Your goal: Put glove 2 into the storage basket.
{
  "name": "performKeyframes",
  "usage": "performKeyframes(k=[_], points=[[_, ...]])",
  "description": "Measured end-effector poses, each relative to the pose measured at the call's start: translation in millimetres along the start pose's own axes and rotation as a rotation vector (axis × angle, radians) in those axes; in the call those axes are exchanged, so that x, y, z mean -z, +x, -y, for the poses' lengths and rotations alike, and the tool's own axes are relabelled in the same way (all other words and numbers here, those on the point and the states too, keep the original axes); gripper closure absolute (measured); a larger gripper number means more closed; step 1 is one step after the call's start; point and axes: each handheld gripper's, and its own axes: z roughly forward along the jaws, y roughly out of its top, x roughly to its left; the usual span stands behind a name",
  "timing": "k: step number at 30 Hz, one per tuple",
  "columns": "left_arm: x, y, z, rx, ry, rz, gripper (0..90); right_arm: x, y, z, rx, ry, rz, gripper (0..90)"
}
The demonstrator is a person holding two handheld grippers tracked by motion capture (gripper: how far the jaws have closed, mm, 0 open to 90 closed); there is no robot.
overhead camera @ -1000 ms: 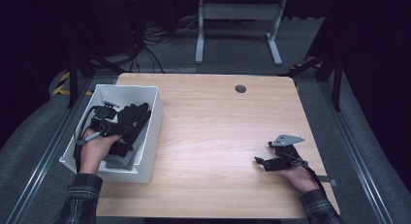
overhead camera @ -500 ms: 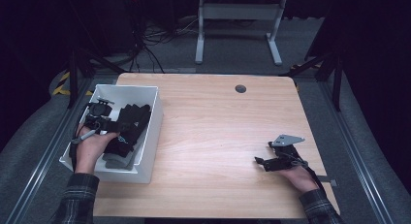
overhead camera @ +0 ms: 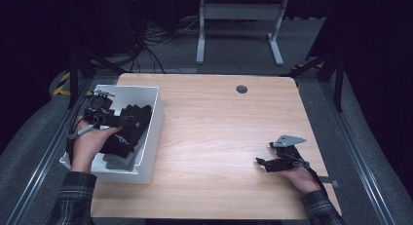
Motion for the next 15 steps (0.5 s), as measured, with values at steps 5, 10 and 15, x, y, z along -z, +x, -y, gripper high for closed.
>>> performKeyframes(k=[5,10,15], points=[[7.5,-16.0,-9.3,-0.039,-0.029,0.042,21.4,0.0,0.0,0.0,0.0,0.0,0.0,14.7],[9.6,-31.8,-17.1,-0.073,-0.054,0.1,21.3,0.0,0.0,0.0,-0.001,0.0,0.0,14.7],[9.0,-50.4,-23.3,-0.115,-0.071,0.135,20.8,0.0,0.0,0.0,-0.001,0.0,0.001,14.7]])
